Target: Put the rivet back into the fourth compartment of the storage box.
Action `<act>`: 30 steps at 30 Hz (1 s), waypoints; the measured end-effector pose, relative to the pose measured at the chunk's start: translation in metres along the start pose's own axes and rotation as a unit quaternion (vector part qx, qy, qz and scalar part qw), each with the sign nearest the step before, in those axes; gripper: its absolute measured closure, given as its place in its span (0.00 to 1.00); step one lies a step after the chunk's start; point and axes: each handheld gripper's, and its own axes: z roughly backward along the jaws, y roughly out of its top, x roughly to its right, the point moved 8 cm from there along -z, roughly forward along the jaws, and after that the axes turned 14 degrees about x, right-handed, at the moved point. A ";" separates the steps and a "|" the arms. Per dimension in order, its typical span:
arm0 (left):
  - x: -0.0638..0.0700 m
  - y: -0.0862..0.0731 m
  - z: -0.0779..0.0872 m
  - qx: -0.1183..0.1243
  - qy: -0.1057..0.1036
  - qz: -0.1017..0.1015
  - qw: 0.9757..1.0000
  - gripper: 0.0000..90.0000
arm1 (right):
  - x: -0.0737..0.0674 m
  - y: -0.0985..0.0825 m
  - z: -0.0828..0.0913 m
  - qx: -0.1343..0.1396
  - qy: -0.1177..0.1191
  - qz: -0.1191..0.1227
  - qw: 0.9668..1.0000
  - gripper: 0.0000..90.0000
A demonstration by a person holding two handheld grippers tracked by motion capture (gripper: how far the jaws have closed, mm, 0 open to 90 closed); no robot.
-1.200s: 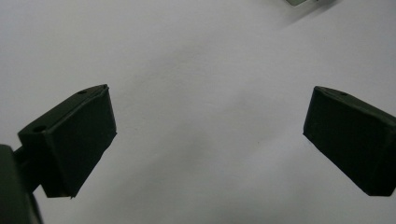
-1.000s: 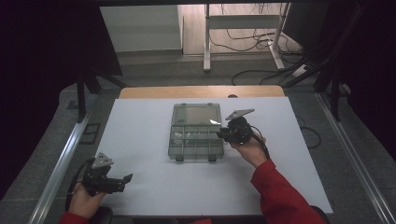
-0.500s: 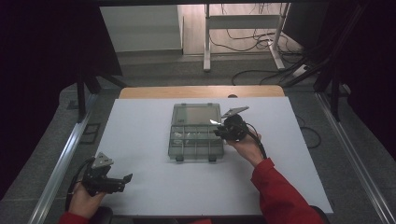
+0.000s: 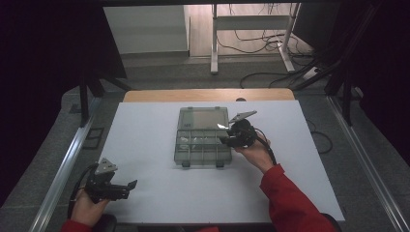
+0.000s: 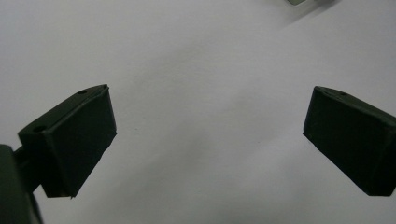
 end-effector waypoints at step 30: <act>0.000 0.001 0.000 0.004 -0.002 0.003 1.000 0.03 | -0.015 -0.003 0.029 0.024 0.008 0.015 1.000 0.13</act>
